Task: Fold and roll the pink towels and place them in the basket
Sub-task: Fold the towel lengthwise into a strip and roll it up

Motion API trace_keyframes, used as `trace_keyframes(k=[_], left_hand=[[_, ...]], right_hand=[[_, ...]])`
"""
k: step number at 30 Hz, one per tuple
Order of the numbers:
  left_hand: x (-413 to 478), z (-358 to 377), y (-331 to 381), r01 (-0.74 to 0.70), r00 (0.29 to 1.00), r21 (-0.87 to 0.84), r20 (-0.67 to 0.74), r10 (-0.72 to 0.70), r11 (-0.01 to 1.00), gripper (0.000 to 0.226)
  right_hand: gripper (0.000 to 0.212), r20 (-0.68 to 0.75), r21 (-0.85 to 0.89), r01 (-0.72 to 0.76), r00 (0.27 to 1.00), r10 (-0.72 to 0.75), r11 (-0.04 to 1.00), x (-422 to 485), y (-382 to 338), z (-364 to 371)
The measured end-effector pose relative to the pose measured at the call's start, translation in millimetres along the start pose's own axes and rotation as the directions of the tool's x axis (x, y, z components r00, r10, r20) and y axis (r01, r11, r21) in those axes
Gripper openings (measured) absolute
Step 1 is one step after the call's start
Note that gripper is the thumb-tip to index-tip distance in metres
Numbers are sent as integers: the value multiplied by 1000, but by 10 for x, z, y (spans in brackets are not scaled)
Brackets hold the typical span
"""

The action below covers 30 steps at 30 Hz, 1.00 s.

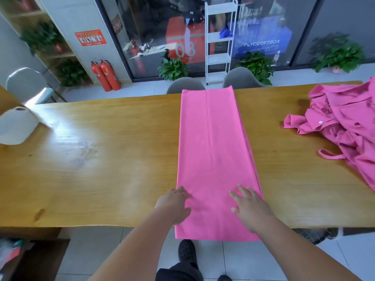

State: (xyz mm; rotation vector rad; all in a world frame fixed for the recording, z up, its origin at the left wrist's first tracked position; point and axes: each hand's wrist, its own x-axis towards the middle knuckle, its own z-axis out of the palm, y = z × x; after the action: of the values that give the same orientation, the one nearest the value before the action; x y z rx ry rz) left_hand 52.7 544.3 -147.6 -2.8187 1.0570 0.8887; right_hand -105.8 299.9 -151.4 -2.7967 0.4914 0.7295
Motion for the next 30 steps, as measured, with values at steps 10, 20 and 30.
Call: trace_keyframes(k=[10,20,30], left_hand=[[429,-323,-552,-38,988,-241,-152,1,970,67],[1371,-971,-1466,-79,995,-350,-85,53,934,79],[2123,-1242,-1565,-179,982,-405,-128,139,896,74]], right_hand=[[51,-102,-11,-159,982,157,987,309,-613,-384],[63,-133,198,-224,958,252,954,1061,-1857,-699],[72,-128,136,-308,937,324,942,1383,-2382,-446]])
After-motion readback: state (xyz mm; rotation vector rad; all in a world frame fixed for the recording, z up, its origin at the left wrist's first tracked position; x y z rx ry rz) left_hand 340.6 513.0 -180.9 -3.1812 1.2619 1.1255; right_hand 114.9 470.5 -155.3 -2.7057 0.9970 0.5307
